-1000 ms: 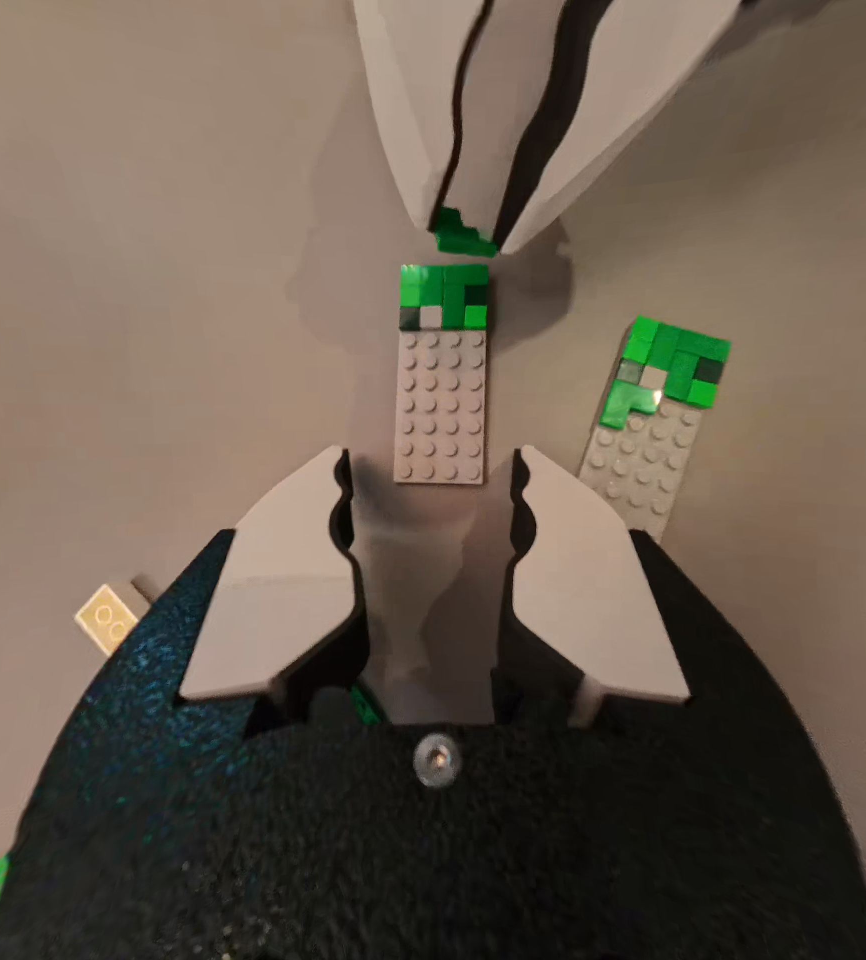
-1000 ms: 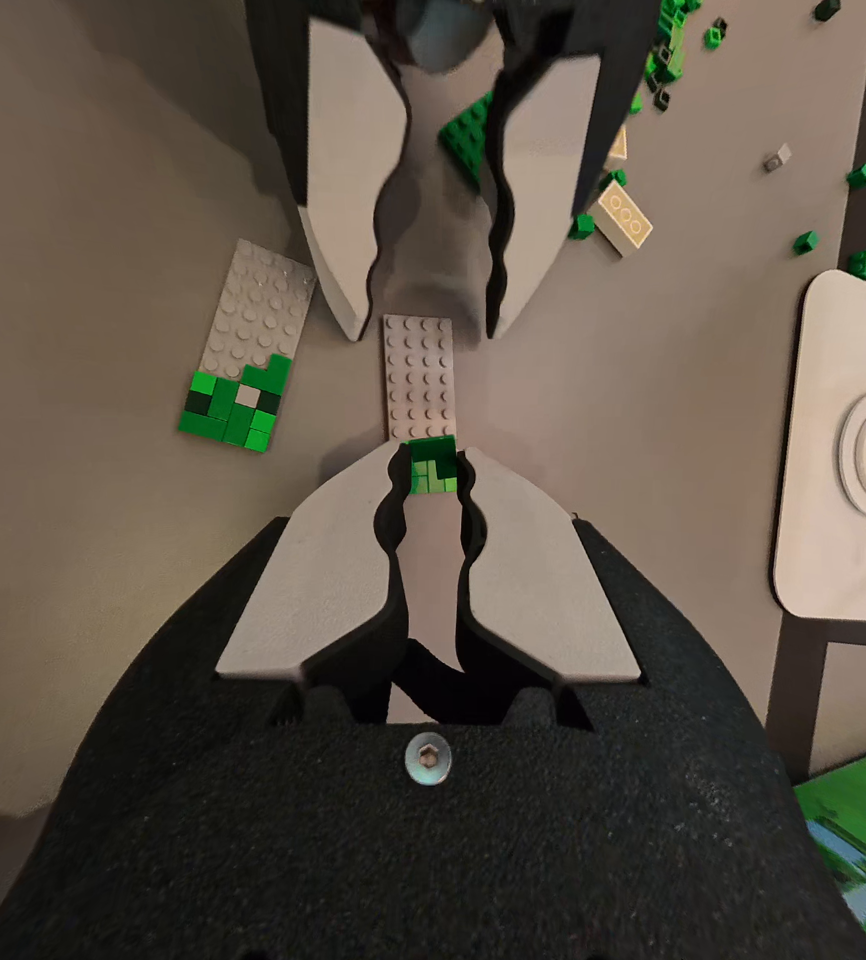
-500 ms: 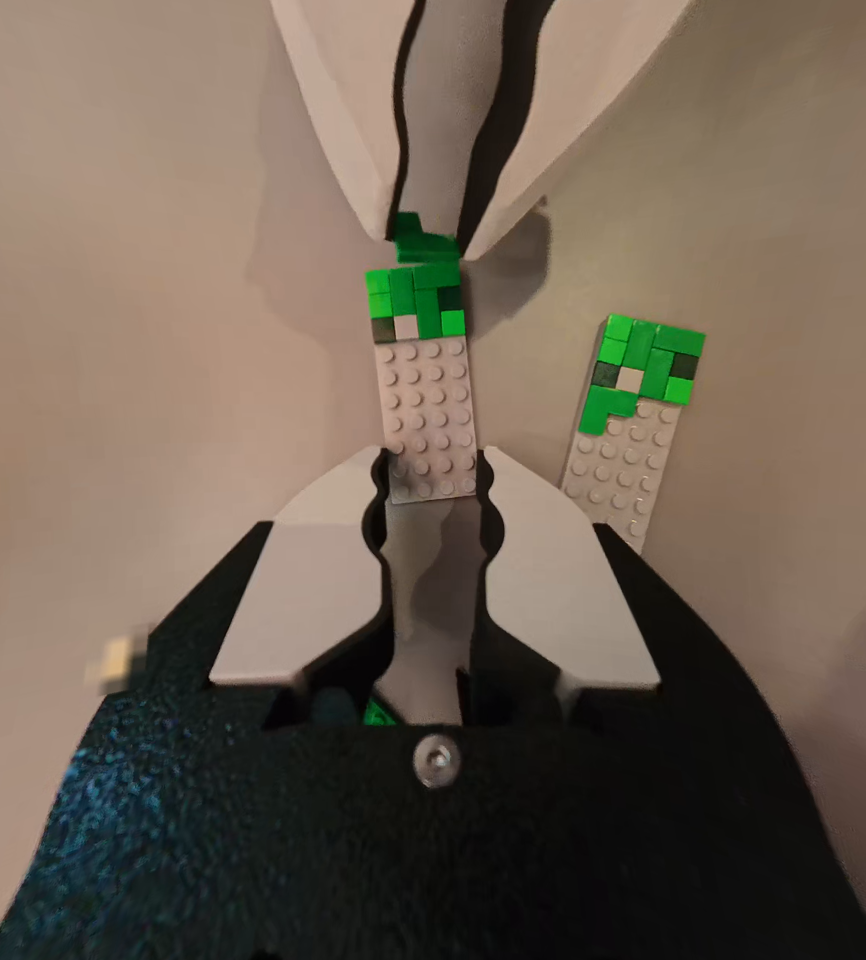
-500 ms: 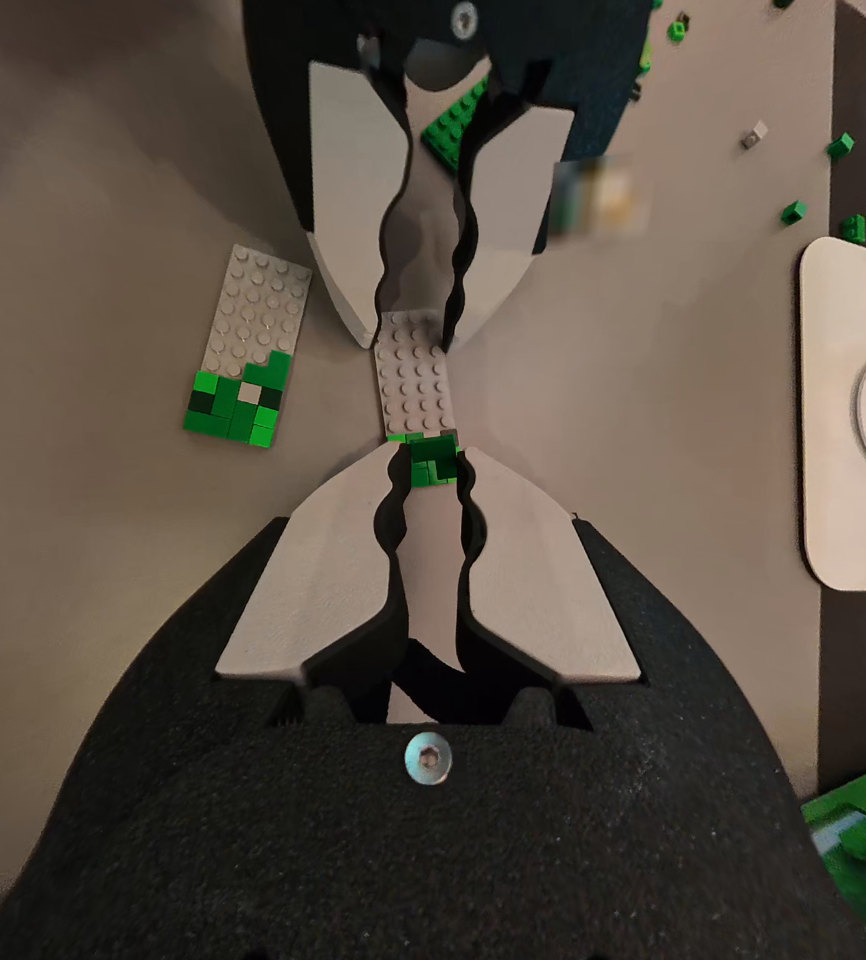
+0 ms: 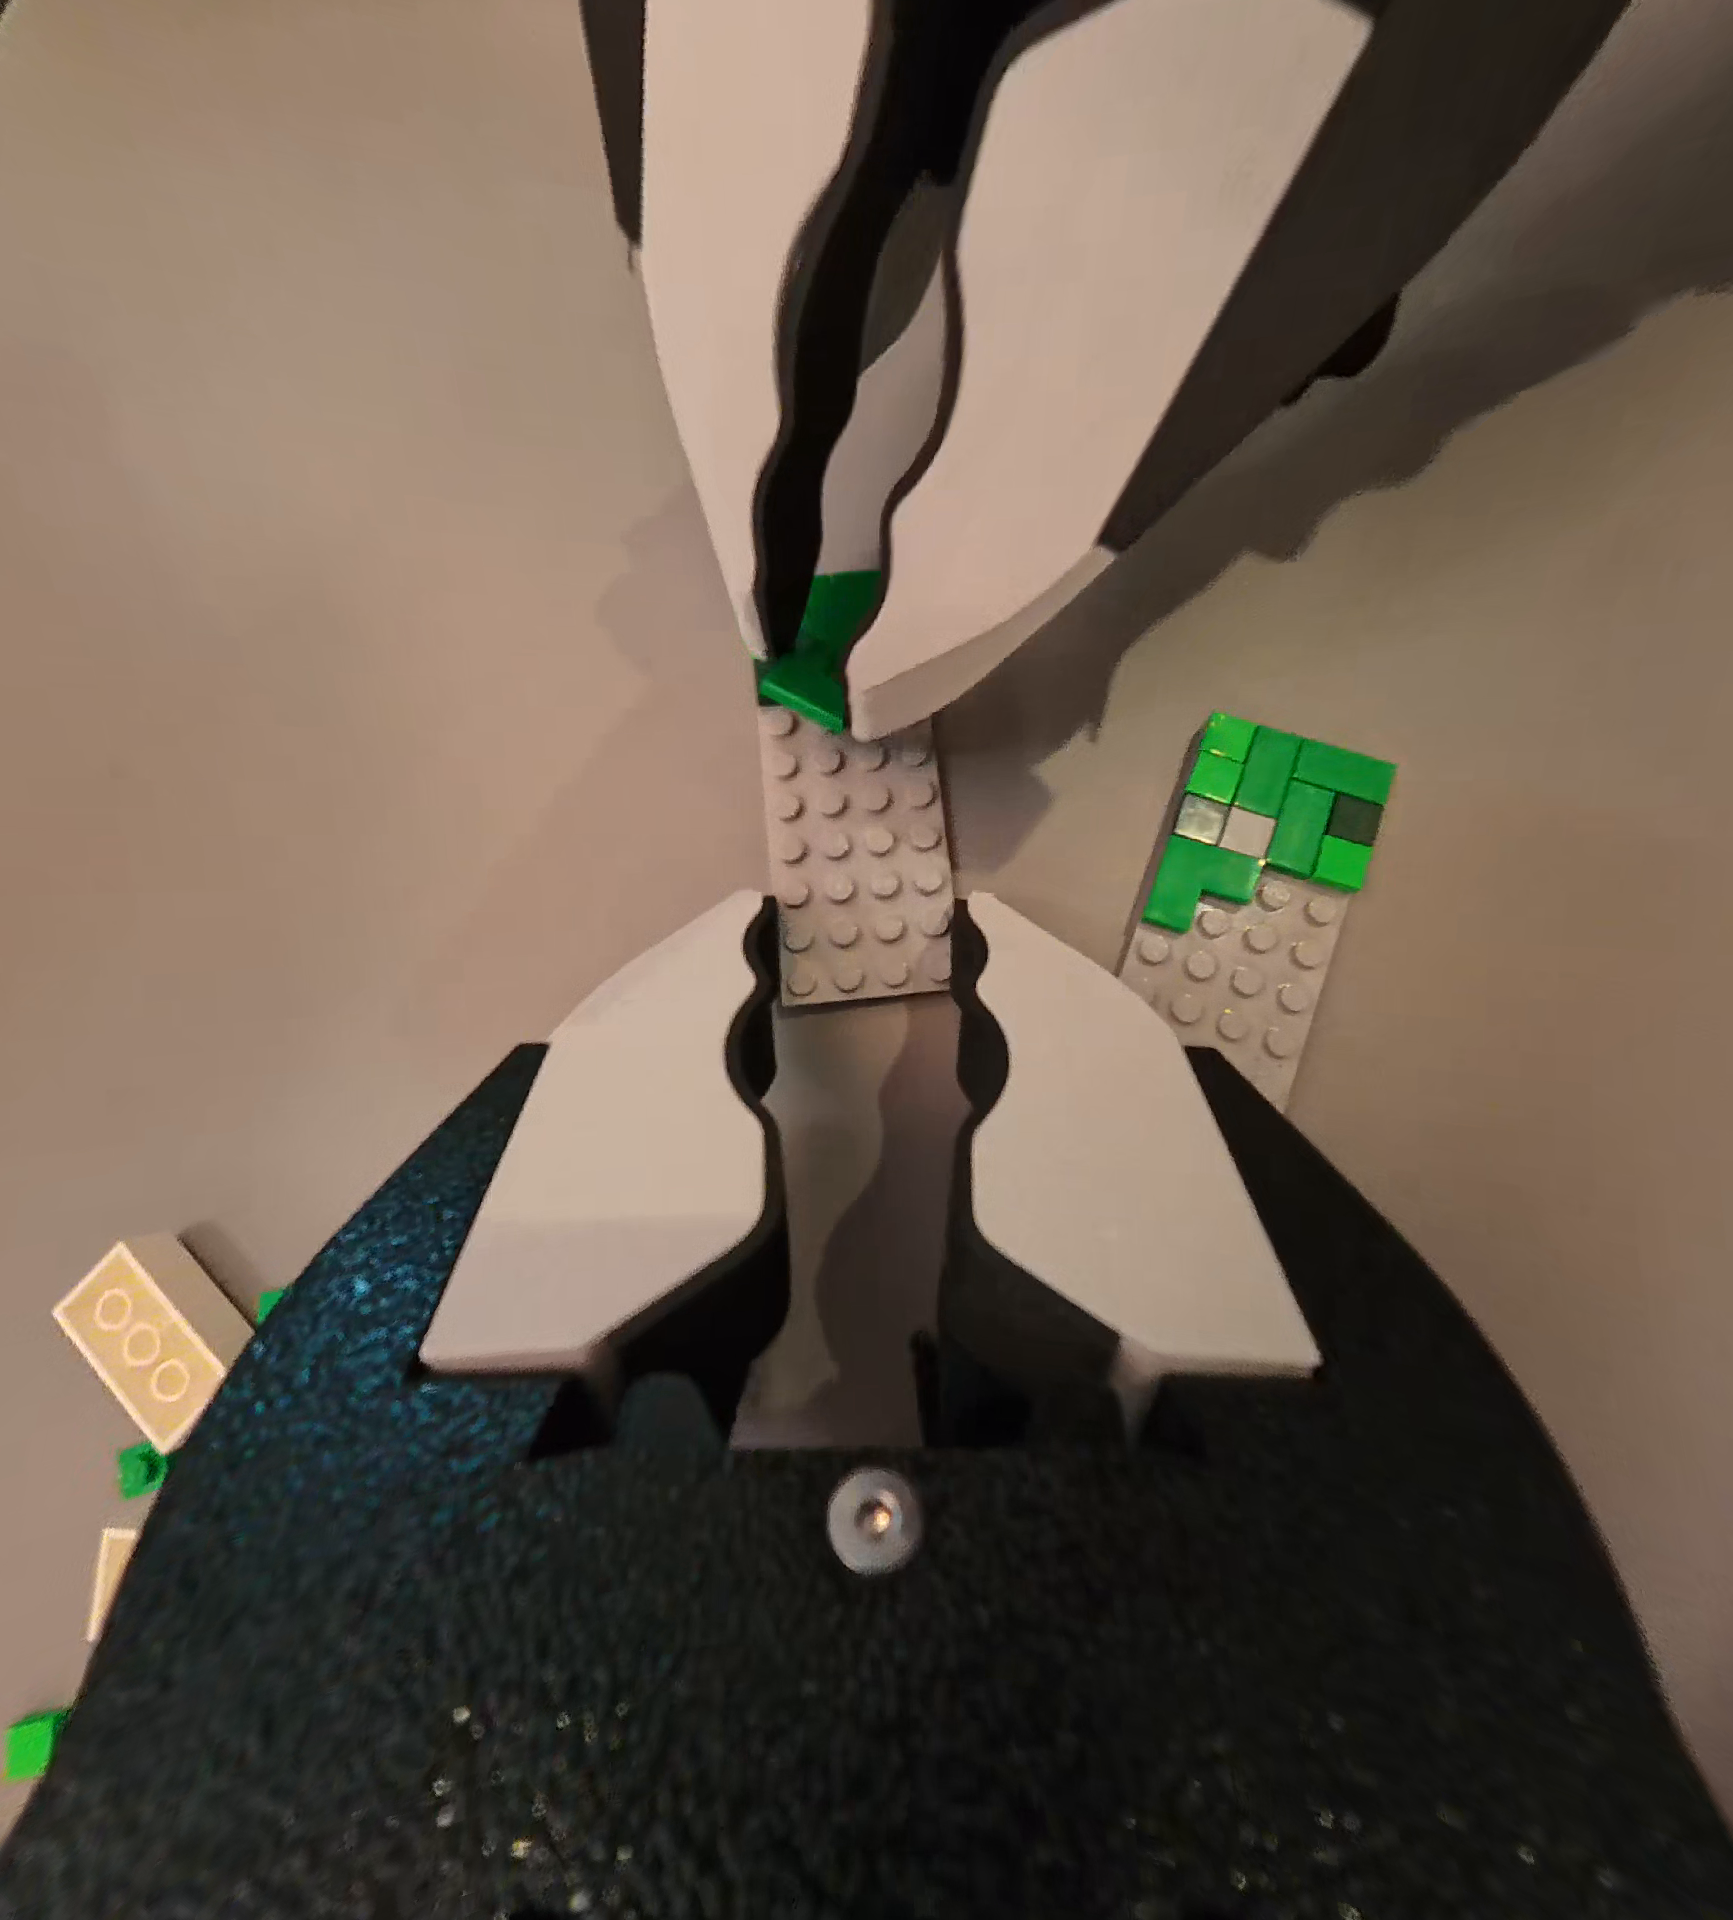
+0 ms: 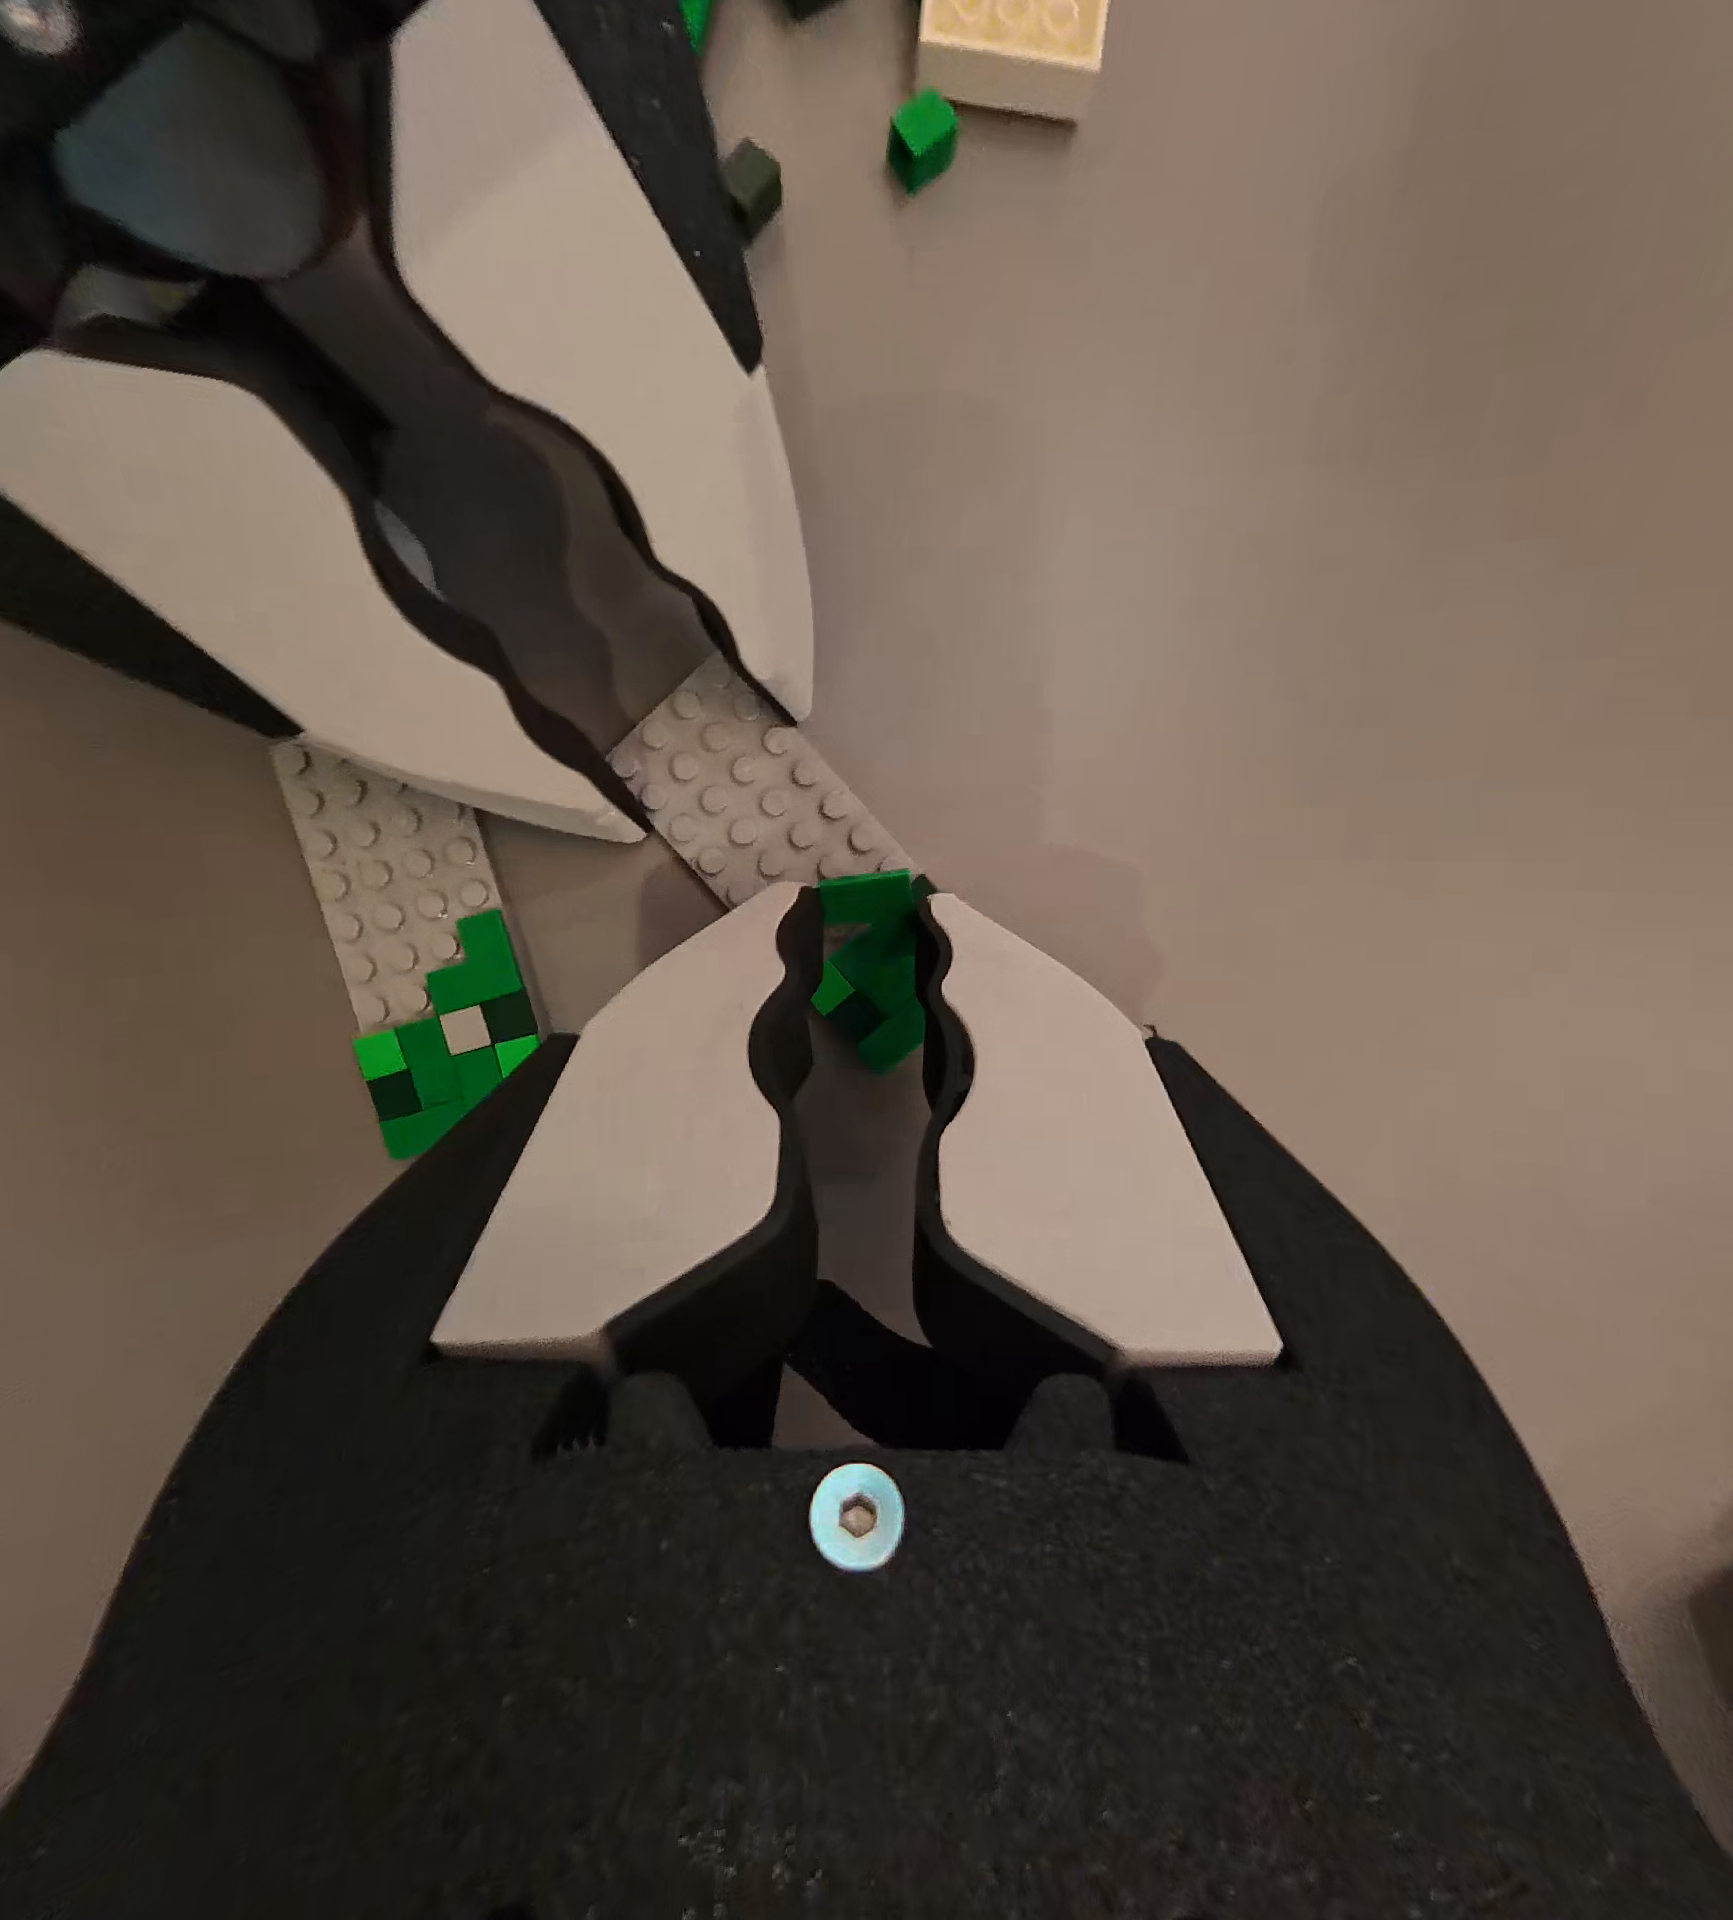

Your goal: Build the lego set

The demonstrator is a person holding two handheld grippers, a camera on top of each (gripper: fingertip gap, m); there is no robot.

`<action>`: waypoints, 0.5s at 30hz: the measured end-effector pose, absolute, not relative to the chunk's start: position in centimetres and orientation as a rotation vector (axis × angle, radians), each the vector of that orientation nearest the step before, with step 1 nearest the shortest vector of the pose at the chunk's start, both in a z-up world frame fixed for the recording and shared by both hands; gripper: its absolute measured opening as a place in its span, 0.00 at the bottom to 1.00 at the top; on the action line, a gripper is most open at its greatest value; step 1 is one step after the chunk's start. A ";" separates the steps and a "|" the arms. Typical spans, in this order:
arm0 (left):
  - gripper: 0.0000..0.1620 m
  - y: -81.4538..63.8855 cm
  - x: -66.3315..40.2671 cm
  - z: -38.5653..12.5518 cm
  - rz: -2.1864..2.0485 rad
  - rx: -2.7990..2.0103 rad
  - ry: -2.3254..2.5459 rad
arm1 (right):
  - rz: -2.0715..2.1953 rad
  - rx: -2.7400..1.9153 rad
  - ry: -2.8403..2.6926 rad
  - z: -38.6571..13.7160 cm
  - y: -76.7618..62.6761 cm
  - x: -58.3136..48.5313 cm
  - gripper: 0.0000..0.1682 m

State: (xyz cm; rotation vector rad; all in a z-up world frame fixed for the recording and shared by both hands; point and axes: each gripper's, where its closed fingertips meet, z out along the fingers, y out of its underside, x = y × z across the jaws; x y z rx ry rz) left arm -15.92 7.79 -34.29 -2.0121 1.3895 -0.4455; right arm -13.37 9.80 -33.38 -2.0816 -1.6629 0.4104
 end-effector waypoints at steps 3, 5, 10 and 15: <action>0.19 7.8 -15.9 -34.3 -0.451 -2.031 1.415 | 0.417 -2.141 -1.643 -33.8 9.9 -13.6 0.10; 0.19 7.8 -15.9 -34.3 -0.457 -2.028 1.431 | 0.396 -2.137 -1.645 -33.6 10.2 -13.5 0.19; 0.19 7.8 -15.8 -34.4 -0.496 -2.013 1.460 | 0.419 -1.726 -2.016 -31.9 9.3 -12.2 0.25; 0.19 7.7 -15.7 -34.4 -0.542 -1.977 1.538 | 0.573 -1.312 -2.334 -31.5 8.1 -12.3 0.20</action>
